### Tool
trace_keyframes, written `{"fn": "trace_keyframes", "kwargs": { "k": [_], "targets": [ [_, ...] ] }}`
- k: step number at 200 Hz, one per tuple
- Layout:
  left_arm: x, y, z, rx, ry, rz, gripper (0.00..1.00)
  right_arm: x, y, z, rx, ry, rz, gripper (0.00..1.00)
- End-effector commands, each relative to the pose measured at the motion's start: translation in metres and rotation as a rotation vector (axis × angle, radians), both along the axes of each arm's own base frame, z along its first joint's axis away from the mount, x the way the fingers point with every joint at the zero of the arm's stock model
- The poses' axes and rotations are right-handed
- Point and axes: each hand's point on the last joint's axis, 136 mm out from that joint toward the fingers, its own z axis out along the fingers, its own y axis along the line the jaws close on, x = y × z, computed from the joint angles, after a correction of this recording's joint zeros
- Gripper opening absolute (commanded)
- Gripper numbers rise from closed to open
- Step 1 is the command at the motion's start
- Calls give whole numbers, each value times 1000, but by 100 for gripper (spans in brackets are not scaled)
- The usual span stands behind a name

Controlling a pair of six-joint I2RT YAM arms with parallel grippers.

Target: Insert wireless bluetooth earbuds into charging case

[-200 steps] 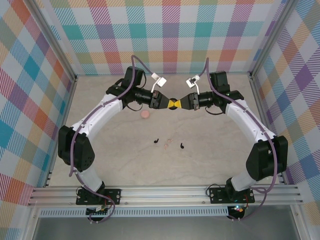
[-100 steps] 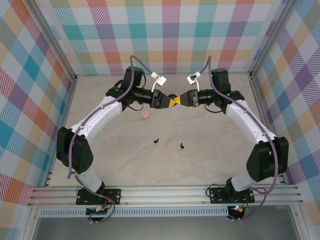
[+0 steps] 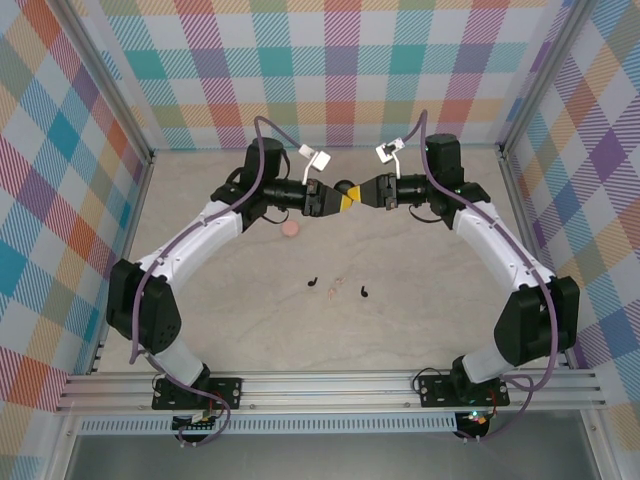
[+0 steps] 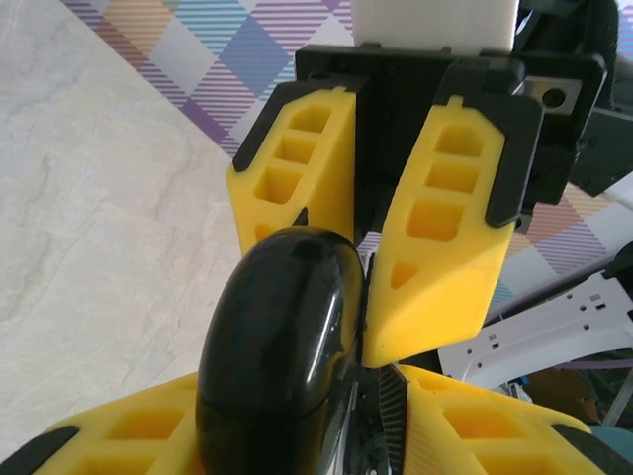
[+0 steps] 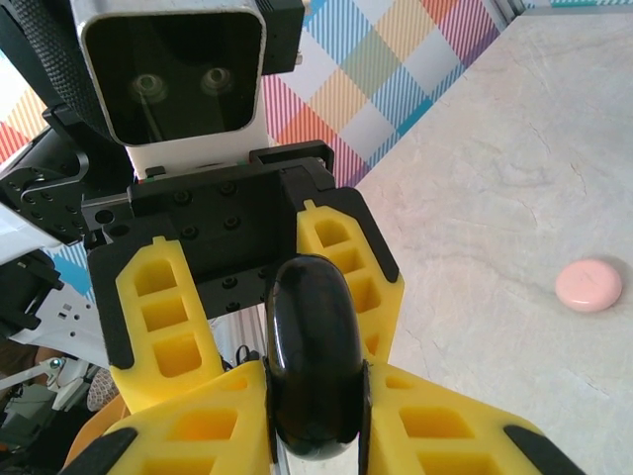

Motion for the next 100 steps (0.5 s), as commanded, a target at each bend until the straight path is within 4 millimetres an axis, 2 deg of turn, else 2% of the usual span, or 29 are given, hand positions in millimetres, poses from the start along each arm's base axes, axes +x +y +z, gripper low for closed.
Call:
{"fn": "trace_keyframes", "kwargs": {
  "k": [1, 100],
  "targets": [
    [-6, 0, 26, -54, -67, 9, 43, -4, -3, 7, 13, -29, 1, 26],
    [3, -2, 34, -96, -67, 47, 41, -12, -3, 9, 18, -29, 26, 28]
  ]
}}
